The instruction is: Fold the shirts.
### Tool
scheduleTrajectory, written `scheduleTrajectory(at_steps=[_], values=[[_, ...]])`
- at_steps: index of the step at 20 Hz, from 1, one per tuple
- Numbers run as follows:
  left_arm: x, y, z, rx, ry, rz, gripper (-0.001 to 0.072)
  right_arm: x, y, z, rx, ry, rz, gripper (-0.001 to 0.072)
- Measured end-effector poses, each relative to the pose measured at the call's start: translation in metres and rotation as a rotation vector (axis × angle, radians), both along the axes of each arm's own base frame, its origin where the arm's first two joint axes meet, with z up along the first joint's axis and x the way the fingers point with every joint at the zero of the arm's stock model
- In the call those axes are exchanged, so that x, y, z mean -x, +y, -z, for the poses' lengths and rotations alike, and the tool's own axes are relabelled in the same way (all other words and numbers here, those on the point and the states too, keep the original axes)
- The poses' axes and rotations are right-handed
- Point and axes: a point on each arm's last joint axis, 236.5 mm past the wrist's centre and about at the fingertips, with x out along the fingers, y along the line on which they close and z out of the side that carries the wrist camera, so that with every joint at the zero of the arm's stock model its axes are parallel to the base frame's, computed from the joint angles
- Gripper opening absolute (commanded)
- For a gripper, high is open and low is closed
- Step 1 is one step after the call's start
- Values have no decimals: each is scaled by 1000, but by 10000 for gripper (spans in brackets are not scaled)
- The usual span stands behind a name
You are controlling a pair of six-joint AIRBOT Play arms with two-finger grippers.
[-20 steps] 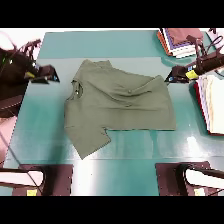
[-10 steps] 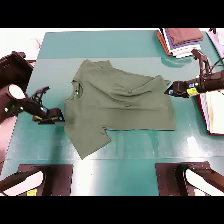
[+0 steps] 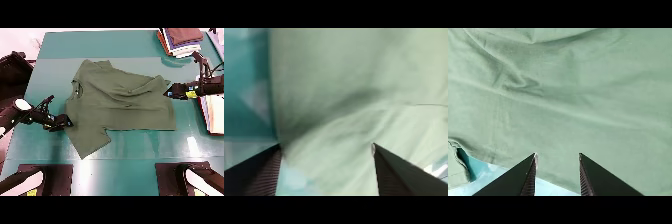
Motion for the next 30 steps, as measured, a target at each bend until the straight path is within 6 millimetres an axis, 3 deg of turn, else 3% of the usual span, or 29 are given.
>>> scheduleTrajectory(at_steps=[1,3,6,8,10,13,15,19,27,30], values=[[-4,-2,-1,11,-15,-11,248,0,0,0,-1,1,1,315],[-10,-5,-3,26,-38,-23,23,1,-5,1,-1,9,12,315],[-14,-6,-5,34,-61,-18,21,6,-26,7,19,46,44,315],[-19,-7,-10,37,-85,-10,21,19,-50,23,50,113,83,318],[-26,-7,-20,37,-122,2,21,40,-82,50,79,210,157,534],[-33,-7,-34,34,-169,19,21,80,-121,95,60,362,300,519],[-35,-7,-39,31,-186,25,21,107,-134,121,14,447,395,441],[-38,-7,-43,31,-201,27,21,123,-126,153,-130,470,498,427],[-38,-8,-45,33,-203,30,22,91,-86,170,-225,384,490,416],[-35,-9,-45,38,-194,36,21,89,-70,180,-227,414,449,113]])
